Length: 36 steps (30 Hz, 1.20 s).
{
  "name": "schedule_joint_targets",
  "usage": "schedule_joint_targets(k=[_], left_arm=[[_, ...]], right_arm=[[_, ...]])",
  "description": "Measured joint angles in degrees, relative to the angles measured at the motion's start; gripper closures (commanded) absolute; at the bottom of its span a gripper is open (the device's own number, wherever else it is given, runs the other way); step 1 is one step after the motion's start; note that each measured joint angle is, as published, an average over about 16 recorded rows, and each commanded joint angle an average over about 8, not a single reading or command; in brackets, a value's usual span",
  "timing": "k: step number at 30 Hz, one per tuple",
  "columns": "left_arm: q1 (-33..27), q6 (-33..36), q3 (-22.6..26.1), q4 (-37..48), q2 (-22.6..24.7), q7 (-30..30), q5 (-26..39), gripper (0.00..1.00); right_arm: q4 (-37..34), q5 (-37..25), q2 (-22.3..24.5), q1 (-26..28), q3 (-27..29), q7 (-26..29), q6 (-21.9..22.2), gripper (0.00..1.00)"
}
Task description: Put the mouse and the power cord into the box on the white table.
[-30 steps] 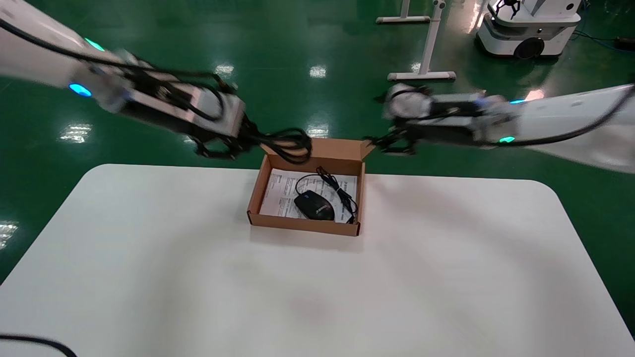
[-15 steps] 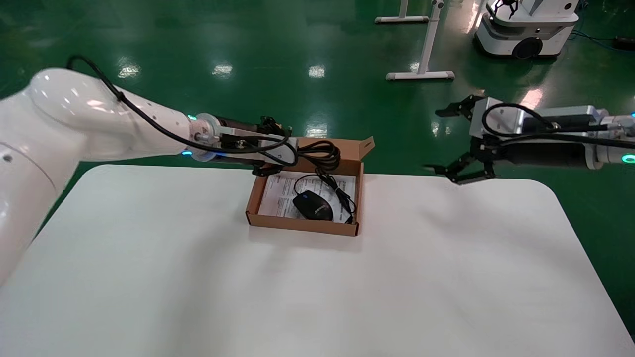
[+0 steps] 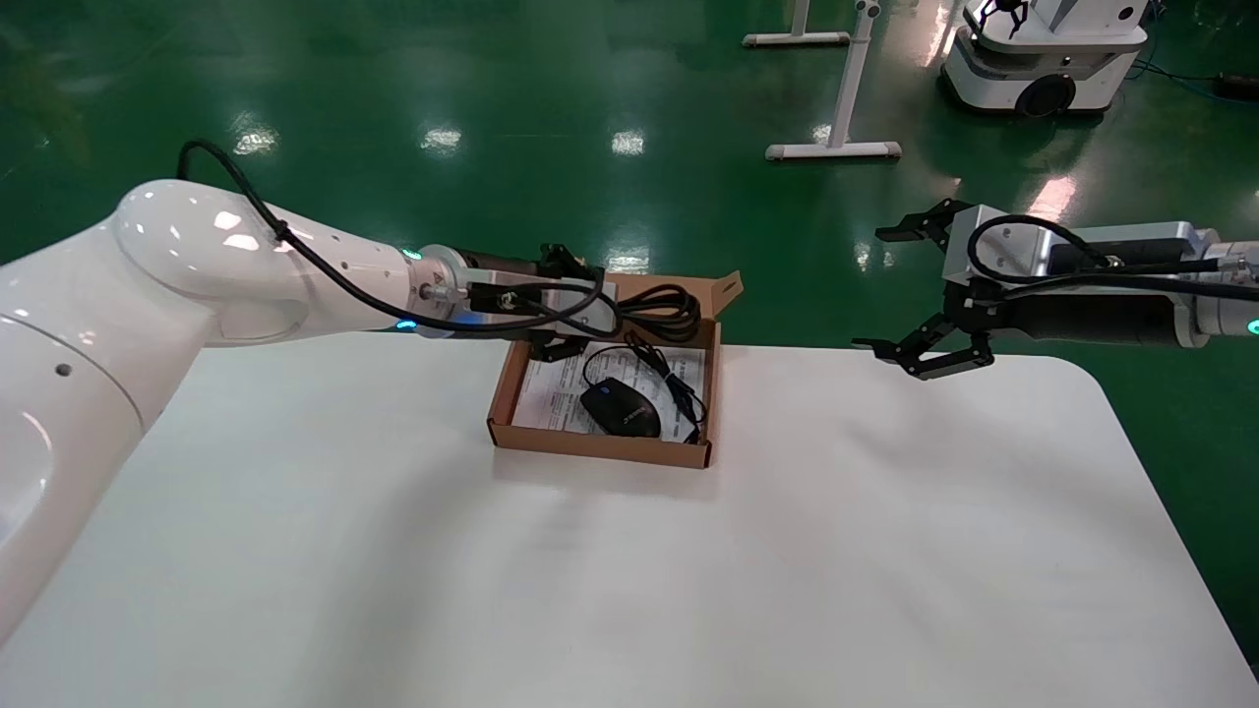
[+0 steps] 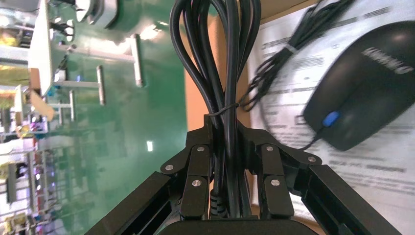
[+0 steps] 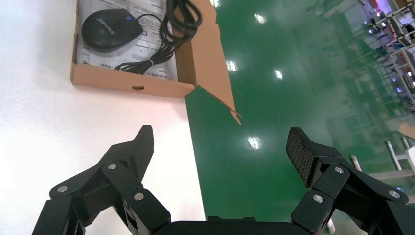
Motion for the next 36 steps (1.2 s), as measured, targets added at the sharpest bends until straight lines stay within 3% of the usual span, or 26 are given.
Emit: schedule_joint_targets(k=[2, 17, 36], left_arm=[[0.11, -0.18, 0.61, -0.35, 0.0, -0.59, -0.22, 0.0], [0.91, -0.1, 1.8, -2.4, -0.96, -2.81, -1.64, 0.0], [10.88, 10.21, -10.11, -16.79, -12.16, -14.11, -12.12, 0.0]], right_arm=[[-0.24, 0.09, 0.09, -0.01, 0.06, 0.07, -0.15, 0.0], [1.16, 1.71, 1.22, -1.69, 1.32, 2.34, -1.02, 0.0], [21.79, 10.47, 7.44, -13.64, 8.37, 17.31, -3.3, 0.0]])
